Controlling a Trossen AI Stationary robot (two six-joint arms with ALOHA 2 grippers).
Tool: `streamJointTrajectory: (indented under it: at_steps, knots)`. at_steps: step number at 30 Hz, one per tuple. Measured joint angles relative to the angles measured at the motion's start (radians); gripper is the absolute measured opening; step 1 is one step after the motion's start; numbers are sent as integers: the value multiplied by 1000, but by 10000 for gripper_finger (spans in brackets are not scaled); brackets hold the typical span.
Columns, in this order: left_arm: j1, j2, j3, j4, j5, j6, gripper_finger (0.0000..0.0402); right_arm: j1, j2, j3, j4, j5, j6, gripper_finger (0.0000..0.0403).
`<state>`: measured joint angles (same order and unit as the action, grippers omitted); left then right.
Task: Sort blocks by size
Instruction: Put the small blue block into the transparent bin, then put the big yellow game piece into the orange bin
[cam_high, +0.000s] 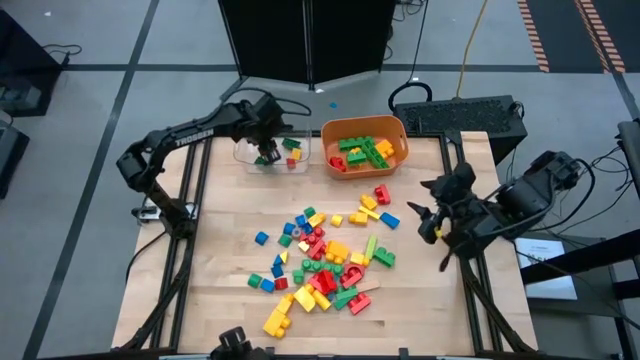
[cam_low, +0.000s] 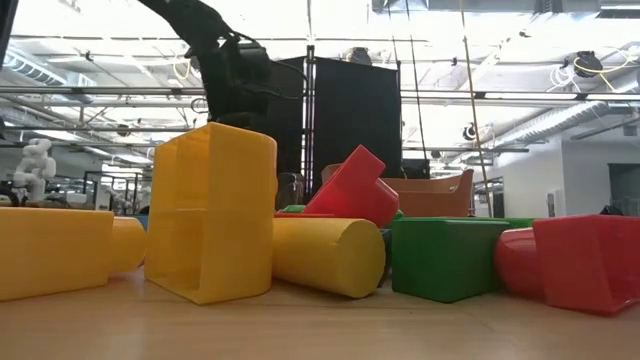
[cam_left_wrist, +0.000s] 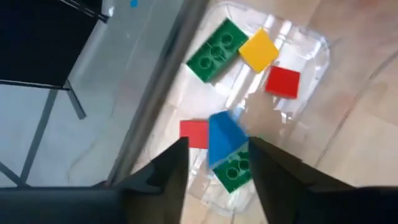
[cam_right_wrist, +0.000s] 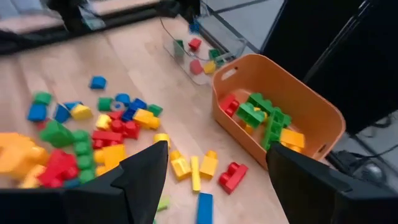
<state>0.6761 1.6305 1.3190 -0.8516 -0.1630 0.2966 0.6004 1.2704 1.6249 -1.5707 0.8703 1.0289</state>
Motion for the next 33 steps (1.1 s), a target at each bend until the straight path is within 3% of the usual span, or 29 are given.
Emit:
streamJointTrajectory:
  at_steps: [9, 18, 25, 33]
  knots:
    - [-45, -1, 4, -59, -25, 13, 282, -25, 19, 0, 0, -39, -44, 265]
    - [-209, -2, 143, -97, 86, -29, 295, -25, 20, 0, 0, -92, -75, 265]
    - [-383, 15, 179, 262, 149, -104, 295, -25, 20, 0, 0, -92, -69, 265]
    - [-488, 224, 177, 463, 162, -135, 295, -23, 20, 0, 0, -114, -50, 265]
